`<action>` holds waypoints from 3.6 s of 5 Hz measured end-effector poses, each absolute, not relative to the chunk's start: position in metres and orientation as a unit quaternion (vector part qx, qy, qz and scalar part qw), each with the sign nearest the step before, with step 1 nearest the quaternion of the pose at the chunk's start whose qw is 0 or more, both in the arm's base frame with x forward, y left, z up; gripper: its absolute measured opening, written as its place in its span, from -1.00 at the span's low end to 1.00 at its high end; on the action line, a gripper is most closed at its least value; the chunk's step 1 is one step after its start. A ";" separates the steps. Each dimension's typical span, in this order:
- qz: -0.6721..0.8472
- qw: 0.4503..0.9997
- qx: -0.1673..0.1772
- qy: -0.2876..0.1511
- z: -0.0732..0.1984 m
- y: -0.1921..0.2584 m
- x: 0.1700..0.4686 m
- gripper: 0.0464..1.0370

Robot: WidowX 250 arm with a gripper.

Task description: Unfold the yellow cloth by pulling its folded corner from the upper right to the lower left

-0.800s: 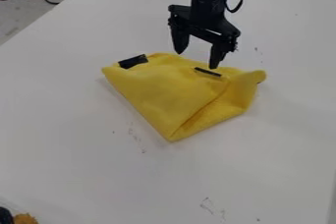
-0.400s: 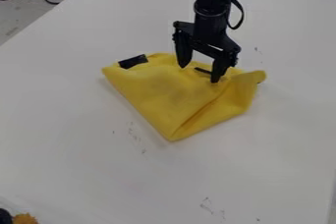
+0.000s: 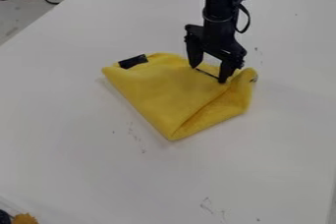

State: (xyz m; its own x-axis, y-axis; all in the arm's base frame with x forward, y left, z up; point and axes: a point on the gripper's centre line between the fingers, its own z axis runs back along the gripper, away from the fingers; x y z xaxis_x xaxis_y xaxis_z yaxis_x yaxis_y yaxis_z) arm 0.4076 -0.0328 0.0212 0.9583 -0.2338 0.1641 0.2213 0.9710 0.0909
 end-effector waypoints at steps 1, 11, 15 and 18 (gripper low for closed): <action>-0.112 0.990 0.035 -0.082 0.020 -0.031 0.406 0.93; -0.102 0.985 0.088 -0.109 0.066 -0.022 0.412 -0.58; 0.042 0.983 0.107 -0.146 0.108 0.011 0.270 -0.95; 0.121 0.974 0.082 -0.176 0.068 0.036 0.198 -0.89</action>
